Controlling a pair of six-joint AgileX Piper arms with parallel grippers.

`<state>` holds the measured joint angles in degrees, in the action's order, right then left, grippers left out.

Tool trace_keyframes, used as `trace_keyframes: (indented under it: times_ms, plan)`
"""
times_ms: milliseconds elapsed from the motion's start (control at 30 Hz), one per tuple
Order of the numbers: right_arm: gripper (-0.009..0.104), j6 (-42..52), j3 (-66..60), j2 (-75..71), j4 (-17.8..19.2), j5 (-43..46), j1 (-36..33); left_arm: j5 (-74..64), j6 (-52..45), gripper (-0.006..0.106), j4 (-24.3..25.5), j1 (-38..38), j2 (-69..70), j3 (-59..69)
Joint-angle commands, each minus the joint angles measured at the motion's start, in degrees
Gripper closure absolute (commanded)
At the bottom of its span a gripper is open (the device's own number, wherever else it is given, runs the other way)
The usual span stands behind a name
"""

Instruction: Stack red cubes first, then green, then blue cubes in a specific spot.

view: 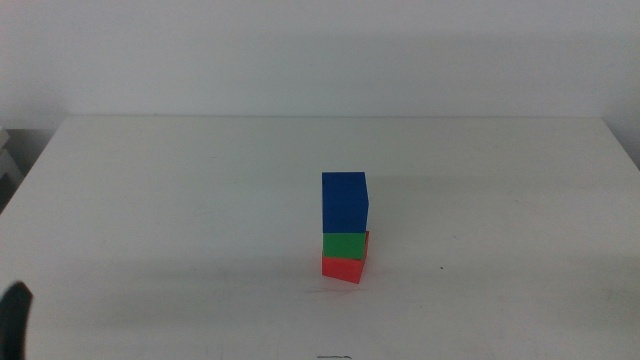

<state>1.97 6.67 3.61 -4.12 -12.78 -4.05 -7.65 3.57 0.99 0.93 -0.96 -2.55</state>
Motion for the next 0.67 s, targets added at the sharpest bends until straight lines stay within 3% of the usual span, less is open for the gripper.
trace_keyframes:
  times_ms: [0,100,400,633]
  plan:
    - [0.020,0.7,-2.0,-2.3,4.1,4.7,0.5,5.2,0.8,0.009,-0.6,0.2,-0.3,0.6]
    - [0.020,0.7,-5.6,-5.0,7.6,4.7,0.5,5.3,0.8,0.009,-1.0,0.2,-0.3,2.5]
    - [0.020,0.7,-7.3,-5.4,11.2,2.9,0.6,2.7,0.8,0.009,-2.3,0.2,2.9,4.1]
    - [0.020,0.7,-7.3,-5.4,11.1,3.0,0.6,2.5,0.8,0.009,-2.8,0.2,2.9,4.0]
